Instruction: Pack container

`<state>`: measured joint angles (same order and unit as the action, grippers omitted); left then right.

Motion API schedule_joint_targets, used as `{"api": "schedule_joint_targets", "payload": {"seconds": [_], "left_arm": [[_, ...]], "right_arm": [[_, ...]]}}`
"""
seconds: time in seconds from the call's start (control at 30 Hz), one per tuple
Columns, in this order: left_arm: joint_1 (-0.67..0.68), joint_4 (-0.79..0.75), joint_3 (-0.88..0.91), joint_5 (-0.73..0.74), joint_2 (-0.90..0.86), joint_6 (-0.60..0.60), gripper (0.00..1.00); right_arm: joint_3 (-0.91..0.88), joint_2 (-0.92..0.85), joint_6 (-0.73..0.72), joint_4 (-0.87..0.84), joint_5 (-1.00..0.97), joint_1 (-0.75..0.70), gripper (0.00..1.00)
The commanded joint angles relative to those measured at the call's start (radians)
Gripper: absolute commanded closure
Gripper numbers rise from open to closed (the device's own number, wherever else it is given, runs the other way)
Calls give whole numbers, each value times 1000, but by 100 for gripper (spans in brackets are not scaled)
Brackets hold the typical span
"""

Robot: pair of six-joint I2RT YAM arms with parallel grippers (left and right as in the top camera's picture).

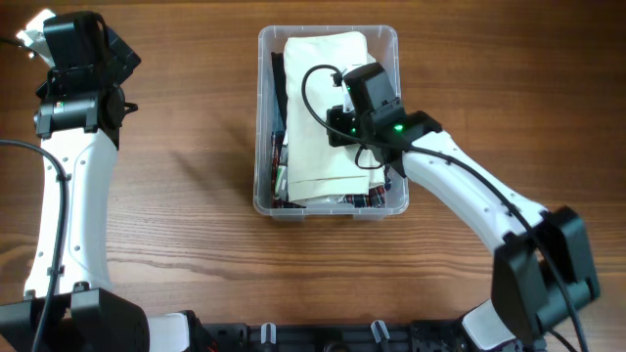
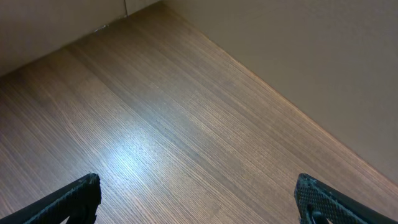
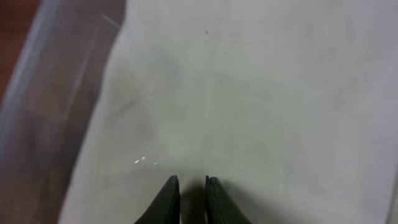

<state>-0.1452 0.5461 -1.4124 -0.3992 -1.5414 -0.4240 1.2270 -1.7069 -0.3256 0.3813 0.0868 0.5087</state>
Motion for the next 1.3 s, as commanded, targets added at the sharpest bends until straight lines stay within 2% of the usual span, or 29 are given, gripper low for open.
{"api": "schedule_joint_targets", "payload": {"seconds": [0.0, 0.13, 0.33, 0.5, 0.63, 0.93, 1.2, 1.23, 1.27], "left_arm": [[-4, -3, 5, -14, 0, 2, 0], [-4, -3, 5, -14, 0, 2, 0], [-4, -3, 5, -14, 0, 2, 0], [-4, -3, 5, -14, 0, 2, 0], [-4, -3, 5, -14, 0, 2, 0], [-4, -3, 5, -14, 0, 2, 0], [-4, -3, 5, -14, 0, 2, 0], [-4, -3, 5, -14, 0, 2, 0], [-4, -3, 5, -14, 0, 2, 0]], "right_arm": [[47, 205, -12, -1, 19, 9, 85], [47, 457, -12, 71, 19, 9, 83], [47, 845, -18, 264, 14, 9, 69], [47, 1163, -41, 388, 6, 9, 61], [47, 1344, -64, 490, 0, 9, 57], [47, 1599, -102, 566, -49, 9, 55], [48, 1667, -124, 662, -56, 9, 55], [48, 1667, -127, 658, -56, 9, 54], [48, 1667, -127, 655, -56, 9, 50]]}}
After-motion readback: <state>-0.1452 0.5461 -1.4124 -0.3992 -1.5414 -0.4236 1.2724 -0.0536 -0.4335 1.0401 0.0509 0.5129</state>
